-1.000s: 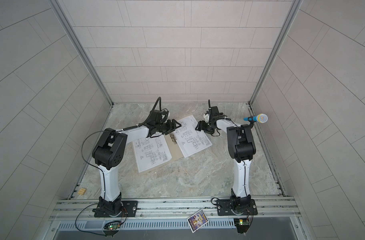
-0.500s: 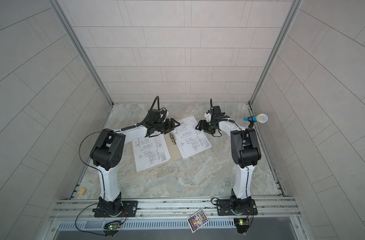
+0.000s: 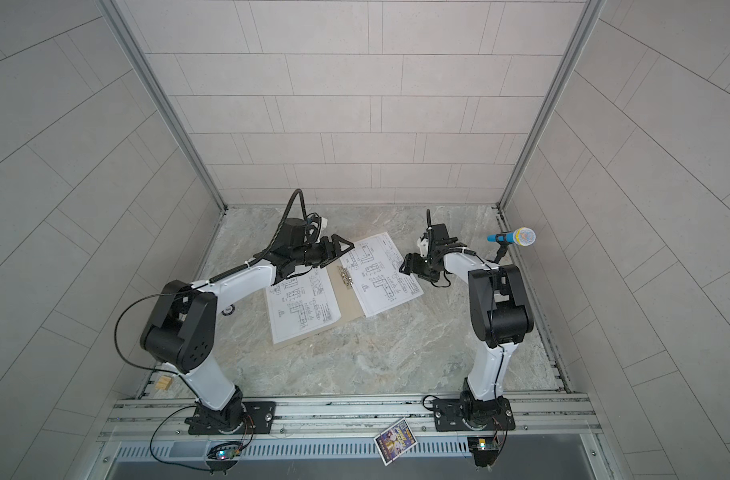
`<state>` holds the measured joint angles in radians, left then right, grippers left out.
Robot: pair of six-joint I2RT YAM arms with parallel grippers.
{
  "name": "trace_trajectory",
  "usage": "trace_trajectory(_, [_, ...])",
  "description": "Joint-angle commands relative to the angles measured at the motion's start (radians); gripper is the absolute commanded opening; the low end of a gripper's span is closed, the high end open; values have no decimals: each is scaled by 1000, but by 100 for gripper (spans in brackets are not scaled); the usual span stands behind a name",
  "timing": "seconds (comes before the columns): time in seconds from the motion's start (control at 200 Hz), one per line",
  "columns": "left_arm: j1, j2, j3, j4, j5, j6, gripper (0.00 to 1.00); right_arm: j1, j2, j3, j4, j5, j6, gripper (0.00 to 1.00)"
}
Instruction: Put the files into the folder
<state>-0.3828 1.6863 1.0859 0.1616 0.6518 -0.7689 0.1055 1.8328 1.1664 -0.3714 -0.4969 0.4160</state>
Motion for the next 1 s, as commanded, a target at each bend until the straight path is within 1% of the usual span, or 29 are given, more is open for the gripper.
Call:
trace_trajectory(0.0, [13, -41, -59, -14, -22, 18, 80, -1, -29, -29, -7, 25, -28, 76])
trace_trajectory(0.155, [36, -43, -108, -15, -12, 20, 80, -3, -11, -25, 2, 17, -40, 76])
trace_trajectory(0.285, [63, -35, -137, -1, -29, 13, 80, -2, 0, -14, 3, 4, -43, 76])
trace_trajectory(0.42, [95, 6, -151, 16, 6, -7, 80, 0, 3, -19, 18, -16, -39, 76])
trace_trajectory(0.545, [97, 46, -169, 45, -19, -7, 80, 6, 8, -21, 26, -43, -31, 75])
trace_trajectory(0.65, [99, 109, -133, 51, -19, -7, 80, 12, 9, -26, 37, -58, -22, 75])
trace_trajectory(0.851, [98, 226, -16, 53, 4, -17, 80, 23, 8, -29, 43, -73, -14, 74])
trace_trajectory(0.996, [102, 272, 57, 3, -28, 12, 80, 26, 2, -38, 39, -66, -20, 74])
